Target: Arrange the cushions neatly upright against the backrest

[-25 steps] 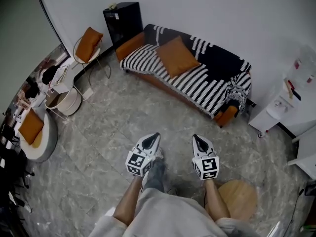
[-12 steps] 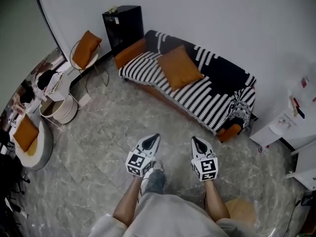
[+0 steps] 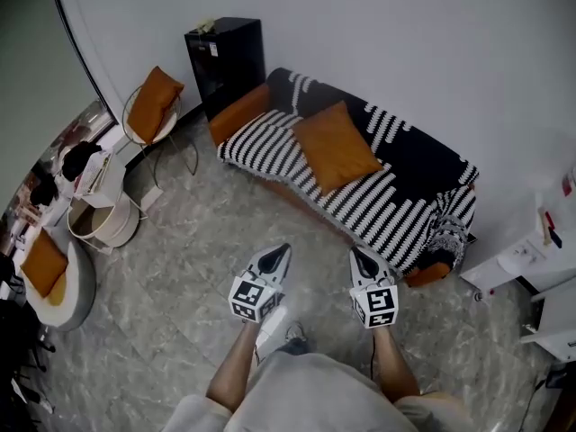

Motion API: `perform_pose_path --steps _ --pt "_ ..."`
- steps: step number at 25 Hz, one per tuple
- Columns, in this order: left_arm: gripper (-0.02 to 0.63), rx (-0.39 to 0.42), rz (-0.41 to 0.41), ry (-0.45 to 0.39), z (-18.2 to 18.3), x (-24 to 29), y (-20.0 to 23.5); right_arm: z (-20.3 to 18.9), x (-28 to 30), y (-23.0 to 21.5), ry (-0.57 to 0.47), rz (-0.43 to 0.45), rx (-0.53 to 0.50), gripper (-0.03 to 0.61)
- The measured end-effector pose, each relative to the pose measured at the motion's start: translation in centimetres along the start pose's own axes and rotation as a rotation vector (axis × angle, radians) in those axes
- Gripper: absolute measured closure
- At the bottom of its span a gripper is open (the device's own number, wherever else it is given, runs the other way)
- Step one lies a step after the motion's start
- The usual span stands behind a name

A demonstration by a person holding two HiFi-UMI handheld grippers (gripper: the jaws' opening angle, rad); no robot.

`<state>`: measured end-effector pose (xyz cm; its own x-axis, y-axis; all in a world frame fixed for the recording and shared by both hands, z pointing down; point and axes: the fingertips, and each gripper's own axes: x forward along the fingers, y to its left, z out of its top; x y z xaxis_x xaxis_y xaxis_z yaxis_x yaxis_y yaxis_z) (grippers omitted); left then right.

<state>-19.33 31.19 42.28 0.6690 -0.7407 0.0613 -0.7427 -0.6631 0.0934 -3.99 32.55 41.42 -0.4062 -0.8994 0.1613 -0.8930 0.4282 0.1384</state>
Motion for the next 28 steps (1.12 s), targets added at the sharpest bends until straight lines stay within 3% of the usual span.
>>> perform_pose_path --steps 10,28 --pt "0.58 -0.011 -0.024 0.006 0.9 4.7 8.1 1.5 8.6 -2.2 -0.003 -0.052 -0.006 0.549" --pt "0.58 -0.009 -0.079 0.039 -0.8 11.8 10.9 -1.5 13.7 -6.9 0.032 -0.092 0.026 0.549"
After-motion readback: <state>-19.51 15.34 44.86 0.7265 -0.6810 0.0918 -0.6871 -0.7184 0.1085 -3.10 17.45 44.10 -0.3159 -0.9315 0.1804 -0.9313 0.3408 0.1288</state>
